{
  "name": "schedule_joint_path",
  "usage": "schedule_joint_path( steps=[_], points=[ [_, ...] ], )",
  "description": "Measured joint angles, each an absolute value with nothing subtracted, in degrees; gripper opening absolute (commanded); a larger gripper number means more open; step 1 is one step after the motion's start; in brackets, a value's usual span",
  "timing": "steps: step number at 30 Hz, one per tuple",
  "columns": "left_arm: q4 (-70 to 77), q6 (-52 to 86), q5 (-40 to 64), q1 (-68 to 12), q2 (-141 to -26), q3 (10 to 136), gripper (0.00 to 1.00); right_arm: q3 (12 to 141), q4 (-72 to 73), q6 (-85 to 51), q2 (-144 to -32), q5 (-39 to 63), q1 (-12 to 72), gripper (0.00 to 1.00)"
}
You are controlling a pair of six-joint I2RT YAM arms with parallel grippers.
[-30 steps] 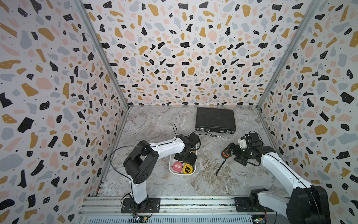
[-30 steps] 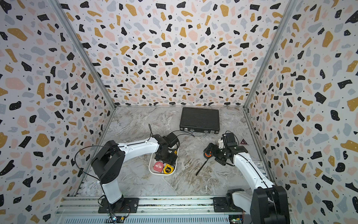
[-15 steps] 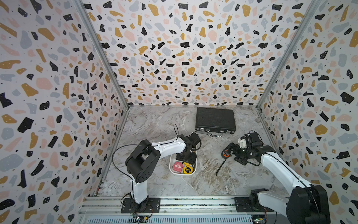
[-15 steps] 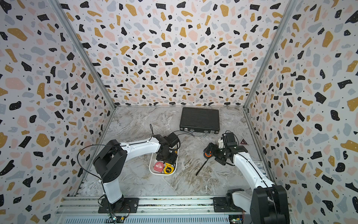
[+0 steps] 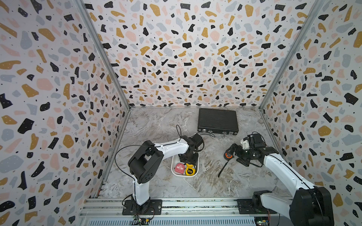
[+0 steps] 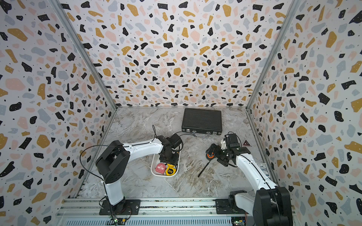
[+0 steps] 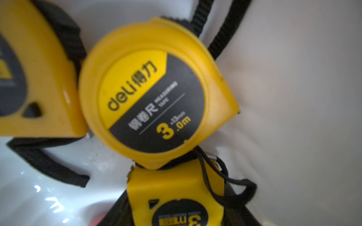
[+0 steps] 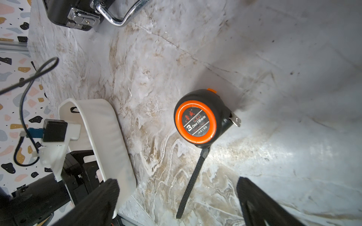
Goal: Take the tape measure out of the storage box
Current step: Pick up the tape measure from the storage box.
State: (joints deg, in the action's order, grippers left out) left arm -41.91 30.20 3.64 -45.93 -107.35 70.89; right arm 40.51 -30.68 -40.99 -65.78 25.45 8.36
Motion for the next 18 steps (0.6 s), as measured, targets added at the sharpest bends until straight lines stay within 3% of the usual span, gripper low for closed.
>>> schedule_joint_path(
  steps=[5, 15, 18],
  points=[
    [-42.5, 31.0, 3.6, -46.0, -106.3, 70.9, 0.16, 40.5, -30.3, -41.1, -65.4, 25.7, 8.4, 0.99],
    [-45.6, 37.2, 2.3, -46.0, -92.1, 70.9, 0.00, 40.3, -27.9, -41.1, -60.3, 26.5, 11.0, 0.99],
    [-46.4, 40.8, 2.2, -46.0, -88.4, 70.9, 0.00, 40.3, -27.0, -41.1, -58.7, 25.9, 13.7, 0.99]
  ],
)
